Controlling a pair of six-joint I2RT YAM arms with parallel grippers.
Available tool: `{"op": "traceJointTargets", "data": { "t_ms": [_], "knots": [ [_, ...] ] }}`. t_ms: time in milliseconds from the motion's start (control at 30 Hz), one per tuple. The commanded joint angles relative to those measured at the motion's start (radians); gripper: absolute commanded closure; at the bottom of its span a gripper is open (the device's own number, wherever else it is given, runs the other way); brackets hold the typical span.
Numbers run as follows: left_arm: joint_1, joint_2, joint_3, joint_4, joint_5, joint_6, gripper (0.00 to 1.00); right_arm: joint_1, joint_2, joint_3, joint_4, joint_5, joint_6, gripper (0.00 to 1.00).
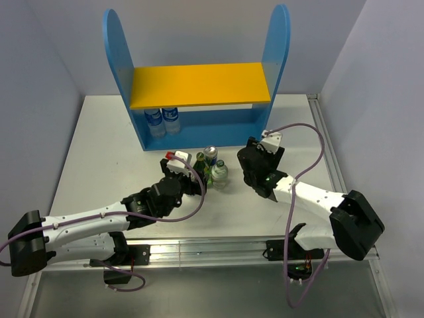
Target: Place and organize the beverage onto the shelf
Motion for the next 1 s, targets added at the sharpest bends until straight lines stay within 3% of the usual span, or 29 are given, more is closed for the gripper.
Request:
{"op": "traceJointTargets", "data": {
  "t_ms": [0,67,400,500,533,667,700,767,967],
  "knots": [
    [-0.006,0.012,0.012,0.044,-0.009,0.023,0.01,-0.030,0.020,0.048,0.059,0.002,-0.008,0.26],
    [-0.006,0.015,0.013,0.047,-0.011,0.022,0.01,-0.039,0.029,0.048,0.057,-0.001,0.005,0.37],
    [-0.006,0.018,0.010,0.054,-0.014,0.020,0.01,-0.067,0.034,0.044,0.038,-0.039,0.037,0.44],
    [-0.006,0.021,0.004,0.059,-0.015,0.019,0.01,-0.069,0.037,0.047,0.033,-0.042,0.040,0.56],
    [-0.006,0.020,0.003,0.059,-0.015,0.019,0.01,-0.067,0.043,0.047,0.033,-0.042,0.038,0.64],
    [-0.004,0.017,-0.002,0.057,-0.020,0.016,0.01,-0.069,0.051,0.048,0.025,-0.051,0.051,0.75],
    [-0.006,0.009,-0.007,0.057,-0.021,0.014,0.01,-0.069,0.054,0.048,0.025,-0.054,0.048,0.88],
    [-0.006,0.003,-0.016,0.064,-0.024,0.014,0.01,-0.067,0.055,0.053,0.022,-0.054,0.051,0.99],
    [-0.006,-0.005,-0.023,0.061,-0.038,0.016,0.01,-0.050,-0.034,0.085,0.015,-0.074,-0.027,1.00]
  ]
}}
